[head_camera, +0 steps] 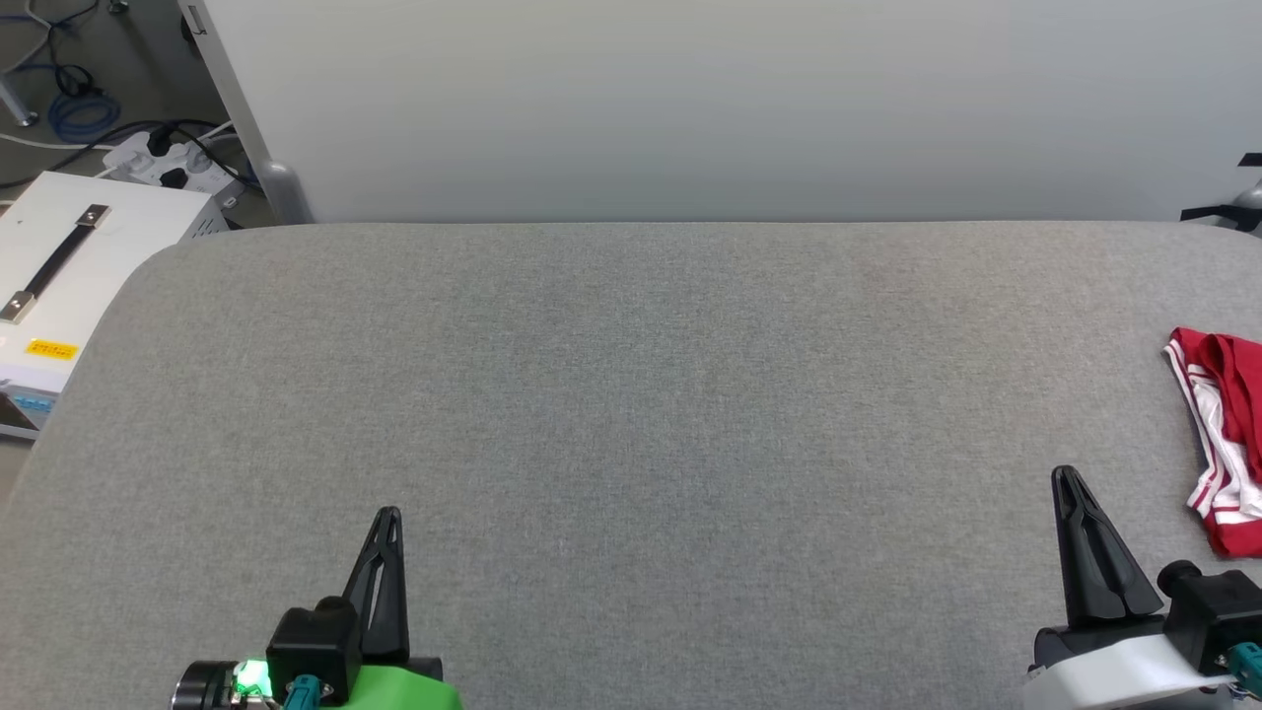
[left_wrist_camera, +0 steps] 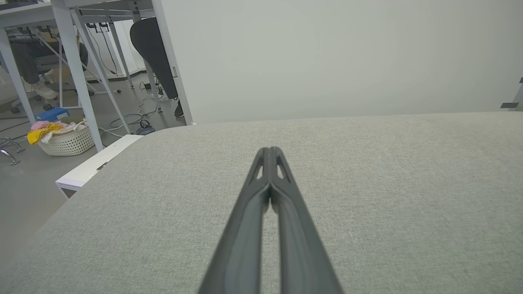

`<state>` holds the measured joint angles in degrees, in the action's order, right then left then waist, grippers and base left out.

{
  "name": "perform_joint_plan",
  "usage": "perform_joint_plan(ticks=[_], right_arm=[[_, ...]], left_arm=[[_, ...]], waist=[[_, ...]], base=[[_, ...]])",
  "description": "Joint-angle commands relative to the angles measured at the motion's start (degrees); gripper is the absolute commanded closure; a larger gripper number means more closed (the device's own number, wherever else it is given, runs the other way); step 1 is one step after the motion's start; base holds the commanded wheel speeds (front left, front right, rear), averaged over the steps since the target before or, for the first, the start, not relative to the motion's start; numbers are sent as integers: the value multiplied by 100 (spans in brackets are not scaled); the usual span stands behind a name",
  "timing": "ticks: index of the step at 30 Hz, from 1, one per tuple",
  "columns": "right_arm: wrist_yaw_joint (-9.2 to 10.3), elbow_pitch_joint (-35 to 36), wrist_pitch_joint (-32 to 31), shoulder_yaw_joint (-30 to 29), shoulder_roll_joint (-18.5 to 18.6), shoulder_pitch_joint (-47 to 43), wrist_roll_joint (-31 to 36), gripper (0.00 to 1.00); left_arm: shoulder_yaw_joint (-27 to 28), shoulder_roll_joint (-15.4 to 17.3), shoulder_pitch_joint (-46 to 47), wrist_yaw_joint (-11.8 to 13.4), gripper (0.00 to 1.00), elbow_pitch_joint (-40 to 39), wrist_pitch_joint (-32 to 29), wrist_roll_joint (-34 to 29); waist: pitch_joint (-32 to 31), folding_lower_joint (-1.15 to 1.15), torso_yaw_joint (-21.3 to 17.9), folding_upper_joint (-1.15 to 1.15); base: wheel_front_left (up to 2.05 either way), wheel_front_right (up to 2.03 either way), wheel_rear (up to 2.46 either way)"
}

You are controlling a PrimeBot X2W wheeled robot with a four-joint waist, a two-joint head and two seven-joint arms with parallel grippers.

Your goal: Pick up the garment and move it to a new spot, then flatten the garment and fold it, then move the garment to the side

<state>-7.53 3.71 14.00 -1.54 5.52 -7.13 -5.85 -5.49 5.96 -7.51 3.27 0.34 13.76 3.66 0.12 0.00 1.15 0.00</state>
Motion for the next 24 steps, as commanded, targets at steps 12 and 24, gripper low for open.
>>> perform_joint_plan(ticks=[12, 24], right_arm=[[1, -56, -165, 22, -43, 113, 84, 100], [1, -92, -305, 37, -68, 181, 141, 100]], left_arm=[[74, -51, 123, -55, 100, -6, -165, -62], [128, -80, 194, -86, 100, -9, -303, -97]], waist=[[-1, 0, -12, 0], [-2, 0, -24, 0]], base=[[0, 0, 0], [0, 0, 0]])
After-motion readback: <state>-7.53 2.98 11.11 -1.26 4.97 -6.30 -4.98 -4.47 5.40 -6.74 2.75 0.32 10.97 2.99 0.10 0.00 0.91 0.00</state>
